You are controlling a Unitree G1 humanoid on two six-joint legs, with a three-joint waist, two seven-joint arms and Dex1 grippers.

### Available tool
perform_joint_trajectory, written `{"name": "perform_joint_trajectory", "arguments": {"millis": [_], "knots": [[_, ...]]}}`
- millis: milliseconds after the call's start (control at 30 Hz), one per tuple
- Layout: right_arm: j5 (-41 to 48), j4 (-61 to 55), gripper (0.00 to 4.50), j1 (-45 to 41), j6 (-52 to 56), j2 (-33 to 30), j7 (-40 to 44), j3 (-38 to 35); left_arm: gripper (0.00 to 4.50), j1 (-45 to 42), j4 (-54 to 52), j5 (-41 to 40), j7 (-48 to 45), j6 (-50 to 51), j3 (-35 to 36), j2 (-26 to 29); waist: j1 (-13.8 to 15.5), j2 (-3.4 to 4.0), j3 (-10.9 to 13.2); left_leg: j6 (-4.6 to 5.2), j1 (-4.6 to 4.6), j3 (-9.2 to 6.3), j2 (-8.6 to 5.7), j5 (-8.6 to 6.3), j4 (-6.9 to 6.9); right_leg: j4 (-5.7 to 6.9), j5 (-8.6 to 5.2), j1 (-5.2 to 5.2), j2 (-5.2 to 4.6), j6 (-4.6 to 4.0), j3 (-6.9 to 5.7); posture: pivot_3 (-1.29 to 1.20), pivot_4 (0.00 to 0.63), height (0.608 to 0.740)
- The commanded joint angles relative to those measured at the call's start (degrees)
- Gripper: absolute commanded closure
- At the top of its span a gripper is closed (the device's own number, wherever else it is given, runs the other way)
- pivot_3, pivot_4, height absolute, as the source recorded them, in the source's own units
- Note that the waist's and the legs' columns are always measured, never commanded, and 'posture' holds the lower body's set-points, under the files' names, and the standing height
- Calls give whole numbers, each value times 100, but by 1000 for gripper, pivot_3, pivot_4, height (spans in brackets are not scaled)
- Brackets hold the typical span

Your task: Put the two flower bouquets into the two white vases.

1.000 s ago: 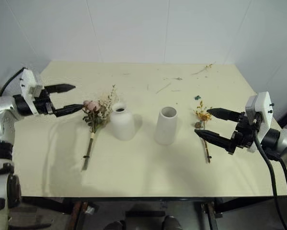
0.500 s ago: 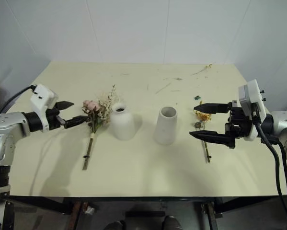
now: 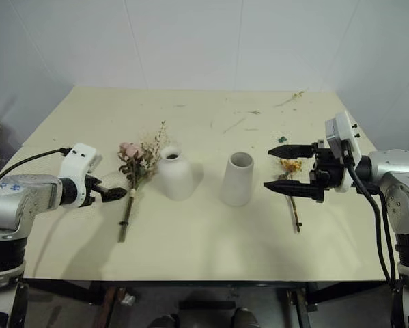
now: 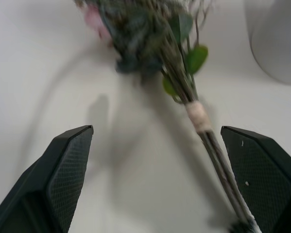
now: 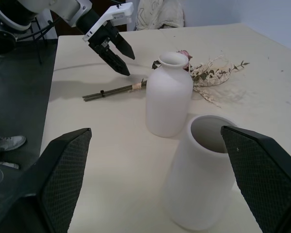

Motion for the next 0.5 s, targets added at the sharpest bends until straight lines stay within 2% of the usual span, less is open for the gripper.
{"name": "perform_joint_trajectory", "arguments": {"millis": [33,300,500], "knots": [[-12,-20,0,-146,-57,16,91,-51,11,-240,-142,88,353,518,-67,-102,-1,0,0,0,0,-1,0,0,0,-1,0,0,0,0,0,0,150,740],[-39,-39,0,-161,-3,4,85,-40,11,-331,85,-230,649,582,-363,-343,0,0,0,-7,-1,0,0,-3,-1,-2,-1,-2,-1,1,0,0,150,740],[-53,-73,0,-173,32,-21,33,-60,11,-458,638,-66,914,582,-772,-457,3,0,0,-8,0,0,0,-3,-1,-2,-1,-2,-1,1,0,0,150,740]]}}
